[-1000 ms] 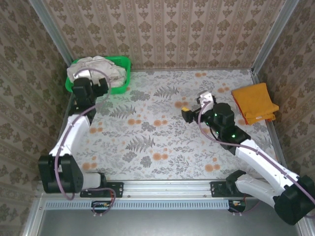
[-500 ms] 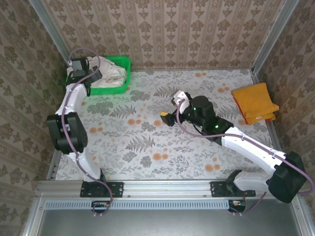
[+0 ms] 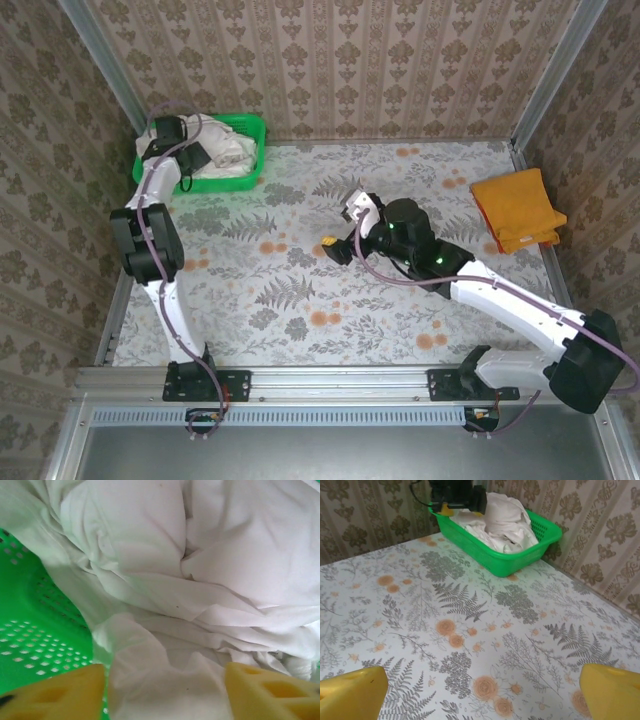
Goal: Fold and stack the t-shirts
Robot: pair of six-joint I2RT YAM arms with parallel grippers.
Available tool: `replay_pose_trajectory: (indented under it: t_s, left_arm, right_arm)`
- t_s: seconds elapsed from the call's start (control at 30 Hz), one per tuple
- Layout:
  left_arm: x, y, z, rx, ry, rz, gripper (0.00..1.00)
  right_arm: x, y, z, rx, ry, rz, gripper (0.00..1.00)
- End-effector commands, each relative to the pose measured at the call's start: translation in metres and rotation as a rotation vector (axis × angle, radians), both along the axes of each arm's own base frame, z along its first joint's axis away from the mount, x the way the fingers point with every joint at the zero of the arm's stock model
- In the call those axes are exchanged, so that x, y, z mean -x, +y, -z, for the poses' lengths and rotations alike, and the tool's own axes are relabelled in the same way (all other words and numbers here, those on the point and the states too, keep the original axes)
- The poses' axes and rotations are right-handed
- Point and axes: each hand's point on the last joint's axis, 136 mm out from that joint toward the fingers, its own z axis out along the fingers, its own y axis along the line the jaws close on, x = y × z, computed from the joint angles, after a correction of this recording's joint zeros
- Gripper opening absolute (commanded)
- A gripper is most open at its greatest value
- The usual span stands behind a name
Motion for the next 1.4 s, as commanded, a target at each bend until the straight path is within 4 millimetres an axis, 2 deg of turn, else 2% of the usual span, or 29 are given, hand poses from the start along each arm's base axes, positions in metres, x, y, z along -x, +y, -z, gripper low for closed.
replay_pose_trajectory:
  t_s: [0.0, 0.17, 0.27, 0.4, 0.5, 0.67, 0.77, 0.93, 1.03, 1.2, 1.37]
  left_arm:
    - [0.003, -0.005, 0.006, 0.035, 0.038, 0.009, 0.38]
    - [0.001, -0.007, -0.012, 0.015, 0.007, 0.022, 0.01]
    - [0.003, -0.010, -0.028, -0.004, -0.015, 0.035, 0.00]
    - [0.009, -0.016, -0.072, -0.068, -0.096, 0.058, 0.00]
    - [0.015, -0.026, -0.119, -0.098, -0.183, 0.110, 0.00]
    - [0.030, -0.042, -0.209, -0.160, -0.356, 0.192, 0.00]
    - [0.044, -0.054, -0.259, -0.199, -0.444, 0.239, 0.00]
    - [0.076, -0.085, -0.345, -0.255, -0.631, 0.326, 0.00]
    - [0.100, -0.103, -0.386, -0.274, -0.726, 0.368, 0.00]
    - [0.136, -0.123, -0.440, -0.290, -0.878, 0.410, 0.00]
    - [0.159, -0.135, -0.473, -0.282, -0.958, 0.448, 0.00]
  right_arm:
    - [0.008, 0.001, -0.017, -0.071, -0.031, -0.022, 1.00]
    - [0.007, -0.001, -0.013, -0.055, -0.020, -0.012, 1.00]
    - [0.005, 0.000, -0.011, -0.049, -0.015, -0.008, 1.00]
    - [0.002, 0.002, -0.006, -0.049, 0.002, 0.002, 1.00]
    - [-0.002, 0.001, -0.004, -0.056, 0.013, 0.026, 1.00]
    - [-0.007, 0.000, 0.000, -0.081, 0.024, 0.054, 1.00]
    - [-0.009, 0.001, 0.003, -0.088, 0.033, 0.061, 1.00]
    - [-0.012, 0.004, 0.009, -0.089, 0.048, 0.067, 1.00]
    - [-0.014, 0.005, 0.013, -0.089, 0.057, 0.070, 1.00]
    - [-0.015, 0.007, 0.019, -0.090, 0.075, 0.071, 1.00]
    - [-0.016, 0.009, 0.022, -0.093, 0.087, 0.066, 1.00]
